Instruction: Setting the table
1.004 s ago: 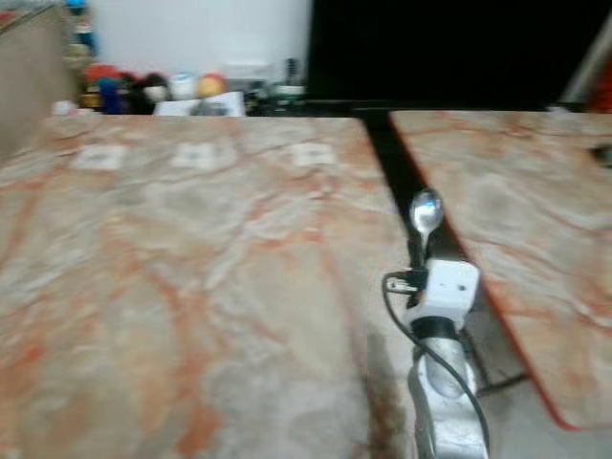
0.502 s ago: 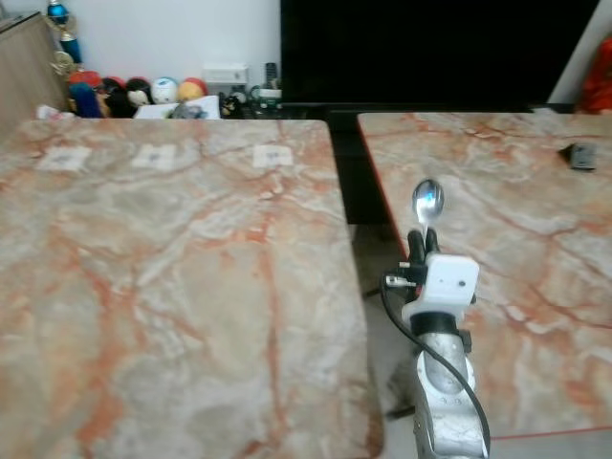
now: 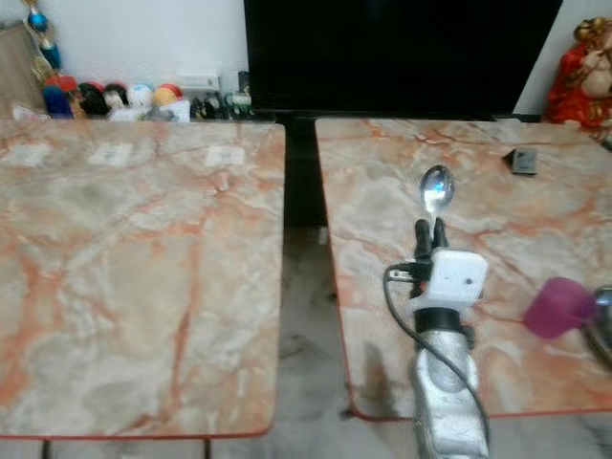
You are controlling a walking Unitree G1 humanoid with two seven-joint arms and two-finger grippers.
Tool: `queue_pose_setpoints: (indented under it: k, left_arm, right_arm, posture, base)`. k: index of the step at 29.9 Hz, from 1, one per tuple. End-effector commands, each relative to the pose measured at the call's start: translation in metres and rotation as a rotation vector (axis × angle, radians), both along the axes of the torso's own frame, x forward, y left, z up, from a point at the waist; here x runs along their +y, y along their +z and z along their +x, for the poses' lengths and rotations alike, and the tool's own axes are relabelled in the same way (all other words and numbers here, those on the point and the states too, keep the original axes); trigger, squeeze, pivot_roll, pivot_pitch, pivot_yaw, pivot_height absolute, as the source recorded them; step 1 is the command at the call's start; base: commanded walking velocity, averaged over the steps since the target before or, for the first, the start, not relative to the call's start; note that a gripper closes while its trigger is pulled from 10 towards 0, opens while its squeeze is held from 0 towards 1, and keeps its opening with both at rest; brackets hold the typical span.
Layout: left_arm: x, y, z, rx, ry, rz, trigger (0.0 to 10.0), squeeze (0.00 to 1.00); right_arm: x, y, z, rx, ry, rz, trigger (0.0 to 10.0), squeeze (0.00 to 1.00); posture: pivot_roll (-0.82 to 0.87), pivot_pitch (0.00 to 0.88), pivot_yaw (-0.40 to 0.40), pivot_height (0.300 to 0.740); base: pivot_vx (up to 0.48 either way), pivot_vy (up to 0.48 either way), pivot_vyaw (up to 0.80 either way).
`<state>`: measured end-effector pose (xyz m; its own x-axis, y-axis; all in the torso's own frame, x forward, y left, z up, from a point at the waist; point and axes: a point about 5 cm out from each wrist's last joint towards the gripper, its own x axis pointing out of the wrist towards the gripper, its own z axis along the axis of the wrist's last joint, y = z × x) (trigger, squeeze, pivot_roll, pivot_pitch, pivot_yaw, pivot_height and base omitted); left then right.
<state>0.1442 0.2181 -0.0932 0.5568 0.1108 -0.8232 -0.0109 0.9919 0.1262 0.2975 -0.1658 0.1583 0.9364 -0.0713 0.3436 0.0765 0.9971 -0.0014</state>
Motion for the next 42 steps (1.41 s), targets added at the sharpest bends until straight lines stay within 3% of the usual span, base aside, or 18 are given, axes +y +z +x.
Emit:
queue_pose_setpoints:
  k: [1,7,12,23,42]
  left_arm:
    - [-0.003,-0.004,-0.010,0.033,-0.003,-0.009,10.0,0.00]
    - [0.011,-0.007,-0.032,0.053,0.007,-0.002,10.0,0.00]
    - [0.017,-0.007,-0.037,0.056,0.009,0.002,10.0,0.00]
    - [0.013,-0.008,-0.036,0.062,0.012,0.001,10.0,0.00]
    - [-0.019,-0.009,-0.019,0.036,-0.023,-0.020,10.0,0.00]
  right_arm:
    - [-0.009,0.012,-0.001,-0.055,-0.042,-0.016,10.0,0.00]
    - [-0.014,0.016,-0.001,-0.077,-0.072,-0.035,10.0,0.00]
    - [-0.014,0.016,-0.001,-0.078,-0.082,-0.033,10.0,0.00]
    - [-0.013,0.017,0.000,-0.079,-0.087,-0.039,10.0,0.00]
    - [-0.017,0.012,0.000,-0.055,-0.106,-0.047,10.0,0.00]
  posture:
    - [0.00,0.056,-0.033,0.740]
    - [0.00,0.050,-0.033,0.740]
    - [0.00,0.055,-0.034,0.740]
    - [-0.01,0.077,-0.032,0.740]
    - [-0.01,0.098,-0.031,0.740]
  base:
    - [0.000,-0.416,0.00]
    - [0.000,-0.421,0.00]
    - [0.000,-0.419,0.00]
    - [0.000,-0.420,0.00]
    - [0.000,-0.421,0.00]
